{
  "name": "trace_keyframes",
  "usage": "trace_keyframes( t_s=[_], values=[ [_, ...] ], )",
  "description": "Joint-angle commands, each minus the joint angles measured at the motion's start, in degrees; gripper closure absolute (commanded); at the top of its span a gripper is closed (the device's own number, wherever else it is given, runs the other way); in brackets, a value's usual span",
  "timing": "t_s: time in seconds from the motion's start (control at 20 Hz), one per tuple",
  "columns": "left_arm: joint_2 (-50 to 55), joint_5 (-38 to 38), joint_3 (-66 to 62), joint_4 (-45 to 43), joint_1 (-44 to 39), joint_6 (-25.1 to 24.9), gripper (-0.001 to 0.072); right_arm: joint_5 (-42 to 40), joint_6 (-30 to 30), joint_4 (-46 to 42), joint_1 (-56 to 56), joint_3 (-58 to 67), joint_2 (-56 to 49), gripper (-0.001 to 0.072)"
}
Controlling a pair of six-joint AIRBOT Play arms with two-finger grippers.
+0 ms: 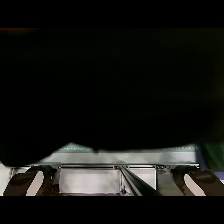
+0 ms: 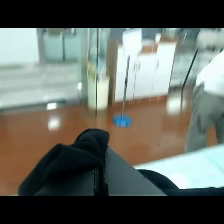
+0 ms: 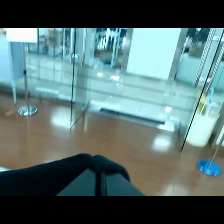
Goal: Fold the shirts.
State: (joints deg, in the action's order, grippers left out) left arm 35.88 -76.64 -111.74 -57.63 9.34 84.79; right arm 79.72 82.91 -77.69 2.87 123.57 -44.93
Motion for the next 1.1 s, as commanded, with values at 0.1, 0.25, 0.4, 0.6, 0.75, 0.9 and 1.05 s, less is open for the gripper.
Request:
trace_keyframes(
  t_s=[0.1,0.25,0.4,0.6,0.75,0.9,1.05],
  values=[
    [-0.28,-6.8,15.56,-0.42,0.02,0.76,0.0691,1.9,1.09,0.55,-0.02,-14.08,0.85,0.0685],
    [4.0,-1.51,31.63,1.95,-0.09,-2.67,0.0691,-3.78,0.98,1.9,-0.02,-26.53,-1.29,0.0685],
    [15.17,9.64,40.26,5.79,-0.09,-7.28,0.0691,-9.57,0.83,0.87,-0.04,-34.42,-9.03,0.0686],
    [35.08,22.25,33.9,5.81,-0.09,-7.41,0.0691,-16.33,0.52,1.33,-0.04,-34.82,-26.21,0.0686],
    [49.48,23.78,23.37,5.84,-0.09,-7.39,0.0691,-23.54,0.42,4.52,-0.04,-33.31,-39.54,0.0685],
    [60.7,23.74,14.19,5.81,-0.37,-5.86,0.0691,-29.55,0.66,8.26,-0.04,-29.11,-50.58,0.0685],
    [65.72,23.26,12.37,5.84,-1.22,-1.4,0.0691,-30.27,2.91,11.19,-0.07,-24.11,-58.95,0.0685]
  ],
)
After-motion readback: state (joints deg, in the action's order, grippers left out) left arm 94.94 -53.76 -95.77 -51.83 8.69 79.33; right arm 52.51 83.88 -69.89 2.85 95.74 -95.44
